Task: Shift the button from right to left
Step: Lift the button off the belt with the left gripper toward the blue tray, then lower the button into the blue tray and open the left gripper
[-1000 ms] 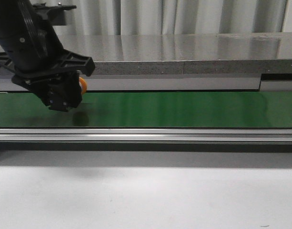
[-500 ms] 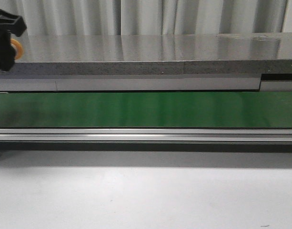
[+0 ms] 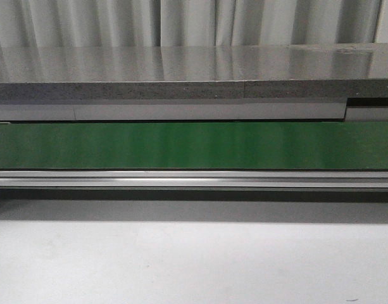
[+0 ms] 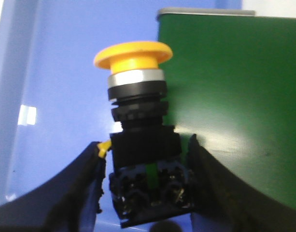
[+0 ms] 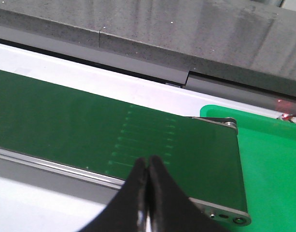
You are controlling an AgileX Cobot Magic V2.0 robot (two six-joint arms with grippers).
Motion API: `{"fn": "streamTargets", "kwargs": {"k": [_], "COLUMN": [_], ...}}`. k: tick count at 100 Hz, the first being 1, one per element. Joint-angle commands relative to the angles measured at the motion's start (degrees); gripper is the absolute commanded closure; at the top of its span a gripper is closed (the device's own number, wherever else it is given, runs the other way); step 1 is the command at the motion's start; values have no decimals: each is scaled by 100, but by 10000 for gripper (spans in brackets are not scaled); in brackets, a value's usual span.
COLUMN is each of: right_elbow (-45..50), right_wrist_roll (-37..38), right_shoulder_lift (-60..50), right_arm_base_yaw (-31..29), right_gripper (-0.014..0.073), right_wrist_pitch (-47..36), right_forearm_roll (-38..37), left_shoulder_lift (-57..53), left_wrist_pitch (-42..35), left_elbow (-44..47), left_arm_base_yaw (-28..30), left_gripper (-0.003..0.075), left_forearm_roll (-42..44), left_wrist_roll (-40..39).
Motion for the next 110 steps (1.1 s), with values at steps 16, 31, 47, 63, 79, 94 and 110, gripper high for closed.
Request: {"fn": "streamTargets", "kwargs": {"k": [16,31,47,63,79,94,110], "right_elbow": [-154,-154,-154,-154,-154,-154,-154], "right_wrist_roll": [-43,-43,-43,-43,-43,-43,-43], "right_shoulder_lift": [9,9,9,9,9,9,9], "right_arm_base_yaw": [11,11,11,11,11,11,11], "right_gripper": [662,662,662,662,662,662,662], "right_wrist_pitch": [-450,-450,-450,-450,-450,-450,-450], "right_forearm_roll": [62,62,62,62,62,62,62], "left_shoulder_lift": [-130,213,608,945,1211,1382,1571], "left_wrist_pitch": [-977,-1108,-1324,-1515,-1607,-1554,-1396], "left_elbow": [-48,-58,-58,-138,-286,-476,-639], "left_arm_base_yaw": [591,699,697,697,697,711,776], "left_gripper": [558,558,558,558,558,558,558], "left_forearm_roll": [-257,-297,-297,-297,-275,-251,-236], "left_wrist_roll": [460,543,543,646,691,860,985]}}
